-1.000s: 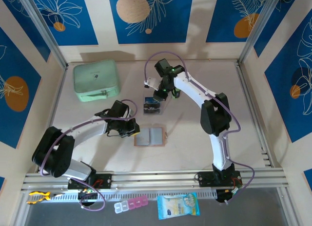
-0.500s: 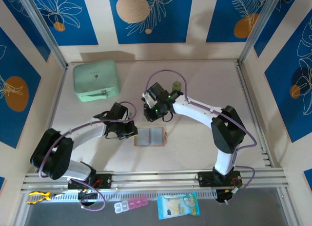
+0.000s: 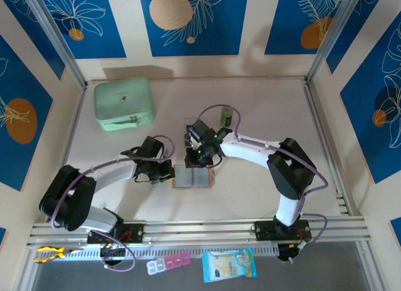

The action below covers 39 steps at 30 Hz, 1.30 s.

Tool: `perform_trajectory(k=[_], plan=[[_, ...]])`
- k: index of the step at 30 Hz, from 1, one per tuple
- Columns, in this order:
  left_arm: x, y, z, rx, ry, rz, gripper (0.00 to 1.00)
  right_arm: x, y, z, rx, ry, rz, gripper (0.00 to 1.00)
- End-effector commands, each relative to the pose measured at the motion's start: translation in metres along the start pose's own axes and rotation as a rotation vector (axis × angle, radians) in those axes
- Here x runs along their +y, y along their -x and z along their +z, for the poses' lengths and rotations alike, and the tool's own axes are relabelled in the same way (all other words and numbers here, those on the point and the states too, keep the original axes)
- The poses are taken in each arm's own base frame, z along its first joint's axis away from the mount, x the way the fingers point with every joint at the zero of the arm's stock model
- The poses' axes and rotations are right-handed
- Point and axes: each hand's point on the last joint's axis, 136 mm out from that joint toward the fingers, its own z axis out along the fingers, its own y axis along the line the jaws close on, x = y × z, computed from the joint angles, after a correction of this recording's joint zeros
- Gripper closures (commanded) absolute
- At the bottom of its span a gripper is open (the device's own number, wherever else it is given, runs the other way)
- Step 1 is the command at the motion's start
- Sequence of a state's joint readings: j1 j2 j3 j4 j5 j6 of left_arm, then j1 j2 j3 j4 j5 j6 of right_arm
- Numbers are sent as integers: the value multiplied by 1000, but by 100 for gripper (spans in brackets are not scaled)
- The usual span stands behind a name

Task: Take the credit cards out of the card holder

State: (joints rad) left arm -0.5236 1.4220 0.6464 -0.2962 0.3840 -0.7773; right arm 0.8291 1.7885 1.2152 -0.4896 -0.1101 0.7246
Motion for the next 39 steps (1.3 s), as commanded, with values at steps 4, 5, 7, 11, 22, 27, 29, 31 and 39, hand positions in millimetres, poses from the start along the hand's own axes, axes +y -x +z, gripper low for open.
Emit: perform_trajectory(k=[4, 5, 7, 11, 22, 27, 29, 31, 39], plan=[[9, -6, 5, 20, 1, -29, 94, 8, -15, 13, 55, 62, 56, 74], [10, -8, 6, 23, 1, -33, 94, 8, -15, 14, 52, 68, 61, 73], [12, -10, 8, 32, 3, -38, 94, 7, -17, 16, 53, 80, 74, 71], [14, -12, 11, 39, -1, -45, 94, 9, -19, 21, 61, 107, 92, 69], [15, -14, 9, 48, 2, -43, 94, -1, -22, 33, 86, 79, 129, 68], [16, -16, 10, 55, 7, -45, 94, -9, -24, 37, 101, 41, 142, 67], [17, -16, 10, 56, 9, -46, 94, -12, -25, 38, 105, 28, 145, 67], [17, -16, 10, 55, 11, -45, 94, -15, -27, 39, 109, 15, 148, 67], [18, -16, 10, 56, 16, -46, 94, -25, -28, 35, 97, -29, 154, 67]])
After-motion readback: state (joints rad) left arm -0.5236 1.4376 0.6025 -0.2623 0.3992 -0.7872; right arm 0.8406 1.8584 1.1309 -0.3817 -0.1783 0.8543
